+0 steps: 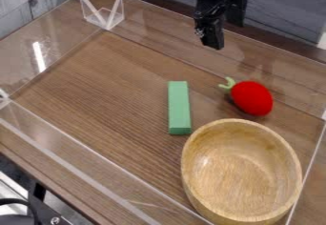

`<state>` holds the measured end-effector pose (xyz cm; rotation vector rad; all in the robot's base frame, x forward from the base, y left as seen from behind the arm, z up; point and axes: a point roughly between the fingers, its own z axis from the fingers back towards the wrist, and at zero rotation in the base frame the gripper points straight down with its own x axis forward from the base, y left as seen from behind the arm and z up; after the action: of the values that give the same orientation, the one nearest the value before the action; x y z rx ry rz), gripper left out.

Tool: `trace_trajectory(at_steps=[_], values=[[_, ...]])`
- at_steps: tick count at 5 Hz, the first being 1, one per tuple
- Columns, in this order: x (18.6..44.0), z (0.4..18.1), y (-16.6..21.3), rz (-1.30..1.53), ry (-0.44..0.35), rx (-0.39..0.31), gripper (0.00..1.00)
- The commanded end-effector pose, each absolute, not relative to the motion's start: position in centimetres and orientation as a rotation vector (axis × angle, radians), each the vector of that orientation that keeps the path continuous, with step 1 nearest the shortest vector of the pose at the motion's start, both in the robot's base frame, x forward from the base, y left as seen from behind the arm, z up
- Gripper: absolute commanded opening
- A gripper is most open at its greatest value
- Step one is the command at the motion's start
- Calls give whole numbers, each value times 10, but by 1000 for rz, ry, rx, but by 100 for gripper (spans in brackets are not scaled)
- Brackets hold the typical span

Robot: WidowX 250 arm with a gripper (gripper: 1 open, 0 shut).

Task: Move the red object to the right side of the table

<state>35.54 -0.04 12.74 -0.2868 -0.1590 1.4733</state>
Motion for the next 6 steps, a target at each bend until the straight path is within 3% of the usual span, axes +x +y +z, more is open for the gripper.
trace_trajectory(at_steps=[1,3,6], values=[[357,161,18,1436,-253,-346,100],[360,184,51,1390,-319,-318,100],[370,147,95,1444,-328,-168,100]])
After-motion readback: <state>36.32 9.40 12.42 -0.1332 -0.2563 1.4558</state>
